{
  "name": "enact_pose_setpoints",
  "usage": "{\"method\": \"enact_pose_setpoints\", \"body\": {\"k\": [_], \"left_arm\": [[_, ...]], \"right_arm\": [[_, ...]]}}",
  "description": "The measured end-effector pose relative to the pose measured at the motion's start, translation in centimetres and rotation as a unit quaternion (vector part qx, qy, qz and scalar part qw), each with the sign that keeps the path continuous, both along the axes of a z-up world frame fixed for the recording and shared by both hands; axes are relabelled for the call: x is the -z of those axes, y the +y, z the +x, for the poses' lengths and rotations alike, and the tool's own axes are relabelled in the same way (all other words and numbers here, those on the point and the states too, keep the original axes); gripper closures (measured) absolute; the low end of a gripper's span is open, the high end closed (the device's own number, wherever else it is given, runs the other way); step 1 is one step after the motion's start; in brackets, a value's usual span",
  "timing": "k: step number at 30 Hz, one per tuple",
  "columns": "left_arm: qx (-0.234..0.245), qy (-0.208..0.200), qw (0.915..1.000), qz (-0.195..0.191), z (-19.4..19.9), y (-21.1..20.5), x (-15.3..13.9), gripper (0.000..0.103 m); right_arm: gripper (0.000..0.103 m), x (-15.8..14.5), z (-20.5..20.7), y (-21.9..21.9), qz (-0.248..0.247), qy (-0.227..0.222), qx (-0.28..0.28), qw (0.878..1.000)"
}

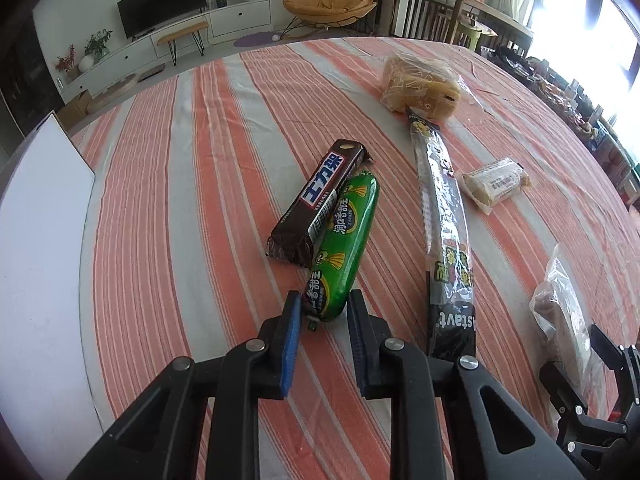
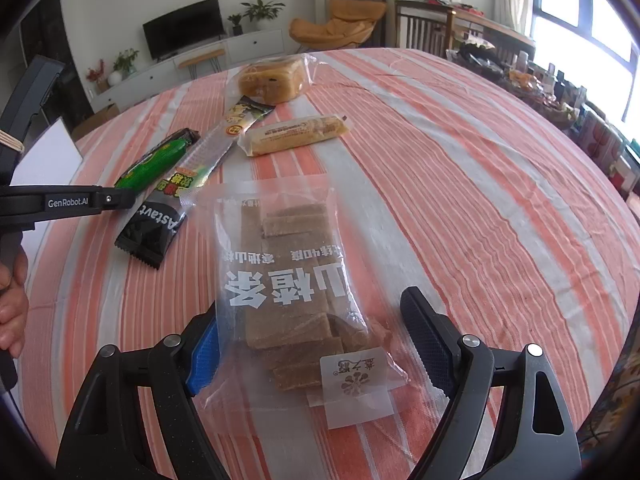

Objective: Organize snacks

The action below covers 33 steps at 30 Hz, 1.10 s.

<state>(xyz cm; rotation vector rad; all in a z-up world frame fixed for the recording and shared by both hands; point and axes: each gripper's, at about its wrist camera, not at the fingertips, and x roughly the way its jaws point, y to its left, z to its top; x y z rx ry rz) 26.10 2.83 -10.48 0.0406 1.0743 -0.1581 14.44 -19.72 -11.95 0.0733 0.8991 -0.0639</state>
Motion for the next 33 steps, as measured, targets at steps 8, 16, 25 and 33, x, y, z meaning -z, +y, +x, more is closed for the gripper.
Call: {"method": "enact_pose_setpoints", "body": {"k": [8, 16, 25, 33], "left_arm": [[-0.045, 0.031, 0.9980, -0.030, -10.8, 2.1, -0.1, 0.082], [-0.032, -0.006, 0.9995, 0.005, -11.4, 1.4, -0.6, 0.022], [-0.054, -0.029, 0.9979, 0.018, -10.0, 1.3, 0.5, 0.080], [-0.069, -0.030, 0.9967, -0.031, -12.9, 3.4, 0.5, 0.080]], "right_arm": [[0.018, 0.0, -0.1, -0.1, 0.000, 0.000, 0.000, 1.000], [0.018, 0.0, 0.0, 0.1, -0.007, 0.002, 0.004, 1.000], [0.018, 0.0, -0.1, 0.1, -0.005, 0.001, 0.003, 1.000], [0.018, -2.0, -2.2, -2.8, 0.140, -0.060, -0.007, 0.988]]}}
